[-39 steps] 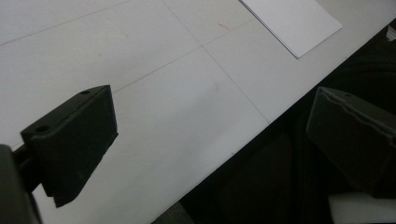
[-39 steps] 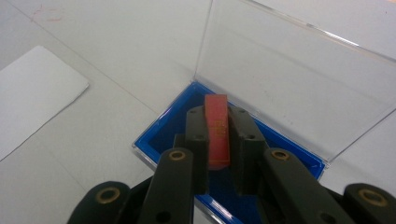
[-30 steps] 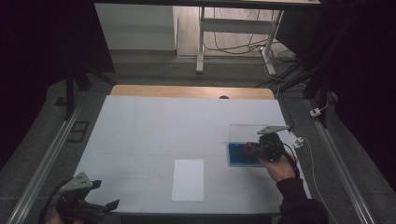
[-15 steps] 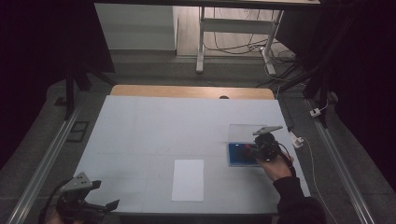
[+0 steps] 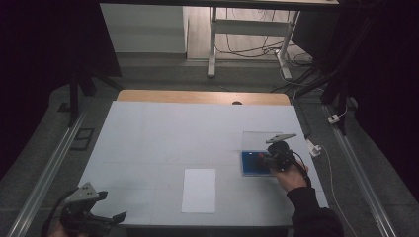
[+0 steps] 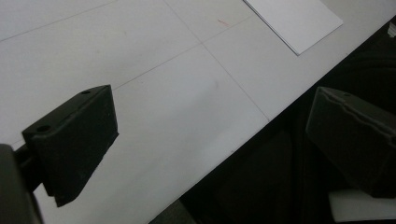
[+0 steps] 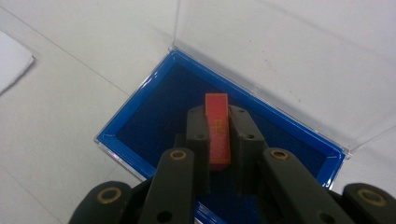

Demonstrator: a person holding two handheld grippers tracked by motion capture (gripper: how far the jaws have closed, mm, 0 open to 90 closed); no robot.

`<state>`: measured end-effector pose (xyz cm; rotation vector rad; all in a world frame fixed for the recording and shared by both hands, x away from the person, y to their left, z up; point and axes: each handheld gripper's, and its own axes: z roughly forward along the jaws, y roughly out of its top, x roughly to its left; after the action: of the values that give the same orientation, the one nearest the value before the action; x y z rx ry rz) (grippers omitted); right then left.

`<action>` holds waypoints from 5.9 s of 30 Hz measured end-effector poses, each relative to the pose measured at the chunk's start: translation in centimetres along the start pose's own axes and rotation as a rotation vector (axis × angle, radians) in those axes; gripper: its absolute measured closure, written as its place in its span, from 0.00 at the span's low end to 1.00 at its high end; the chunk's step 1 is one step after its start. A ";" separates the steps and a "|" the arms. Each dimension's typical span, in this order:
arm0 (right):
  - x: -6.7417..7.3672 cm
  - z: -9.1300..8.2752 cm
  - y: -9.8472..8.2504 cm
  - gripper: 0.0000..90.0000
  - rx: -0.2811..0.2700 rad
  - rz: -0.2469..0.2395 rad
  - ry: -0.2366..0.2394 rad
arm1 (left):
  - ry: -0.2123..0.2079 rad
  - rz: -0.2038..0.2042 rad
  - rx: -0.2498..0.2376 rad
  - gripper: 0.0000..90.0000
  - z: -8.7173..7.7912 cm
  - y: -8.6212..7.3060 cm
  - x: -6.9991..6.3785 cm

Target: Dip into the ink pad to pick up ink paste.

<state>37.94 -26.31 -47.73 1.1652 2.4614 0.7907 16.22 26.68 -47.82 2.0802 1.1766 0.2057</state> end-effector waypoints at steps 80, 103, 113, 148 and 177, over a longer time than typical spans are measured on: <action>-2.4 -0.5 -1.2 0.88 -0.049 0.127 0.090 | -0.006 -0.022 -0.003 0.03 -0.2 -0.2 0.2; 0.4 -0.1 -0.5 0.89 0.006 -0.030 -0.066 | -0.002 -0.015 0.011 0.03 0.1 0.0 0.1; -1.3 -0.1 -1.1 0.89 -0.037 0.097 0.025 | -0.005 -0.015 0.008 0.03 0.0 -0.1 0.2; -1.1 -1.4 -0.8 0.88 -0.089 0.095 0.033 | -0.007 -0.027 0.003 0.04 -0.1 -0.2 0.2; 1.0 -5.4 -0.8 0.88 -0.266 0.061 0.122 | -0.015 -0.031 -0.003 0.04 -0.2 -0.2 0.2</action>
<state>34.22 -27.82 -43.93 1.1258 2.3313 1.1977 16.15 27.03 -47.88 2.0562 1.1982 0.1761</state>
